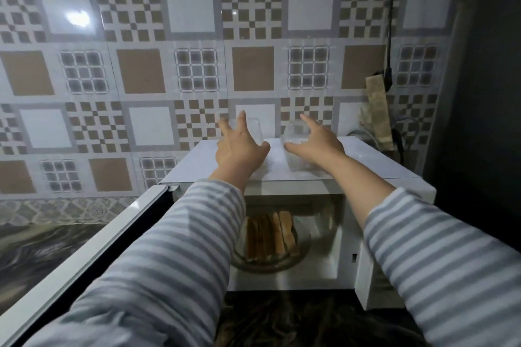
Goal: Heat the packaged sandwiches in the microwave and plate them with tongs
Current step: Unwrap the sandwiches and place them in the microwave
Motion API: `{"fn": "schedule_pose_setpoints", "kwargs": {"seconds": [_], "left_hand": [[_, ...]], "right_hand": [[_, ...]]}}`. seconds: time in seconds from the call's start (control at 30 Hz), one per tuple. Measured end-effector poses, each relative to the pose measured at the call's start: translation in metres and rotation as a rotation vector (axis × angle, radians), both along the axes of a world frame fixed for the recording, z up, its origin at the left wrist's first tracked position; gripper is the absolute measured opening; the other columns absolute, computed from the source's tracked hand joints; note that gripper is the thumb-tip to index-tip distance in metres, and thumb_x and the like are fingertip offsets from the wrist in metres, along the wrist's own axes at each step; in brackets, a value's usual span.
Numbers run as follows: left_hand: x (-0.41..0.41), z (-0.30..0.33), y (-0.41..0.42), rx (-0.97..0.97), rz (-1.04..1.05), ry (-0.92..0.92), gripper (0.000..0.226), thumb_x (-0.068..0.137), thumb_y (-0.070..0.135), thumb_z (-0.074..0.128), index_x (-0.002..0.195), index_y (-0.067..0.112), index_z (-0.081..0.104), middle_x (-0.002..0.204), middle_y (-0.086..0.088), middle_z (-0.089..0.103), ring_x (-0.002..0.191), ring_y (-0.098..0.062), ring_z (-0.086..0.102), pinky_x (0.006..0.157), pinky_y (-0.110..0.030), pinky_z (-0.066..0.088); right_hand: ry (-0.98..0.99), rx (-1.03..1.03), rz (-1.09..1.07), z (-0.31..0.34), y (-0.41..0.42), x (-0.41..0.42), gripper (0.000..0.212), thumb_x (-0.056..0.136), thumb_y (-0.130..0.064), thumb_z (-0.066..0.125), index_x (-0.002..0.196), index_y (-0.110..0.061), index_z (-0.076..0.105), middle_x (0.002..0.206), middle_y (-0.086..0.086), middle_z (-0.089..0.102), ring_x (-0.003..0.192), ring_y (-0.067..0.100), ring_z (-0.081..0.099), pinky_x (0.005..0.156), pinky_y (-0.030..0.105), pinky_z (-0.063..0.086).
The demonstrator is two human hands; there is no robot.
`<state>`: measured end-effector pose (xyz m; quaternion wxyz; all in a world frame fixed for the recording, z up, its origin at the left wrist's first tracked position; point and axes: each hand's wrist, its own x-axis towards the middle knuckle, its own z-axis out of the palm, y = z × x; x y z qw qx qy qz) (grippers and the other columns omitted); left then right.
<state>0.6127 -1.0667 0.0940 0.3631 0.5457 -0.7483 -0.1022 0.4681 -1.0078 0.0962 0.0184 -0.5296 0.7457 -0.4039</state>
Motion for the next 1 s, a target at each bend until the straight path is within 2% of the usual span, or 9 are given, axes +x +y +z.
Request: {"fn": "schedule_pose_setpoints", "kwargs": {"seconds": [0.13, 0.23, 0.33, 0.47, 0.6, 0.73, 1.0], "left_hand": [[0.002, 0.001, -0.002, 0.014, 0.011, -0.059, 0.083, 0.086, 0.054, 0.054, 0.15, 0.031, 0.006, 0.157, -0.006, 0.002, 0.128, -0.035, 0.043, 0.095, -0.046, 0.043], [0.006, 0.007, 0.005, -0.038, 0.062, -0.082, 0.078, 0.087, 0.062, 0.043, 0.15, 0.029, 0.011, 0.159, -0.005, 0.004, 0.139, -0.034, 0.028, 0.106, -0.056, 0.033], [0.015, 0.009, 0.029, -0.15, 0.085, -0.102, 0.072, 0.088, 0.059, 0.042, 0.148, 0.027, 0.019, 0.159, -0.004, 0.01, 0.143, -0.032, 0.018, 0.112, -0.056, 0.024], [0.036, -0.006, 0.084, -0.209, 0.07, -0.116, 0.064, 0.089, 0.051, 0.046, 0.145, 0.024, 0.028, 0.157, -0.004, 0.017, 0.144, -0.027, 0.016, 0.113, -0.054, 0.022], [0.063, -0.032, 0.153, -0.201, 0.058, -0.126, 0.056, 0.088, 0.043, 0.049, 0.14, 0.022, 0.039, 0.15, -0.003, 0.032, 0.14, -0.024, 0.026, 0.111, -0.05, 0.027], [0.091, -0.07, 0.223, -0.122, 0.045, -0.166, 0.055, 0.088, 0.045, 0.05, 0.136, 0.021, 0.042, 0.142, -0.005, 0.042, 0.137, -0.026, 0.032, 0.11, -0.052, 0.028], [0.161, -0.162, 0.352, 0.049, 0.05, -0.157, 0.052, 0.085, 0.042, 0.054, 0.133, 0.022, 0.045, 0.136, -0.003, 0.048, 0.127, -0.023, 0.042, 0.104, -0.043, 0.038]], "right_hand": [[0.026, 0.066, 0.0, 0.007, 0.002, -0.001, 0.089, 0.081, -0.051, 0.067, 0.151, -0.036, 0.015, 0.157, 0.002, 0.027, 0.141, 0.03, 0.032, 0.106, 0.042, 0.037], [0.023, 0.098, 0.015, 0.012, 0.014, 0.002, 0.09, 0.082, -0.056, 0.063, 0.151, -0.036, 0.009, 0.158, 0.002, 0.025, 0.142, 0.032, 0.03, 0.108, 0.044, 0.036], [0.091, 0.105, 0.001, 0.01, 0.036, 0.01, 0.084, 0.085, -0.055, 0.06, 0.151, -0.032, 0.014, 0.157, 0.003, 0.026, 0.14, 0.032, 0.032, 0.107, 0.044, 0.036], [0.218, 0.156, -0.047, -0.001, 0.083, 0.026, 0.075, 0.086, -0.056, 0.057, 0.148, -0.03, 0.024, 0.152, 0.009, 0.033, 0.133, 0.034, 0.039, 0.104, 0.044, 0.04], [0.241, 0.217, 0.028, -0.025, 0.148, 0.05, 0.062, 0.088, -0.05, 0.056, 0.143, -0.028, 0.037, 0.145, 0.007, 0.041, 0.127, 0.031, 0.045, 0.101, 0.041, 0.042], [0.178, 0.302, 0.114, -0.061, 0.214, 0.08, 0.052, 0.088, -0.048, 0.057, 0.135, -0.027, 0.049, 0.138, 0.004, 0.051, 0.119, 0.028, 0.053, 0.098, 0.043, 0.047], [0.146, 0.476, 0.208, -0.15, 0.329, 0.158, 0.051, 0.088, -0.047, 0.057, 0.134, -0.026, 0.052, 0.137, 0.003, 0.054, 0.123, 0.026, 0.052, 0.103, 0.041, 0.043]]}}
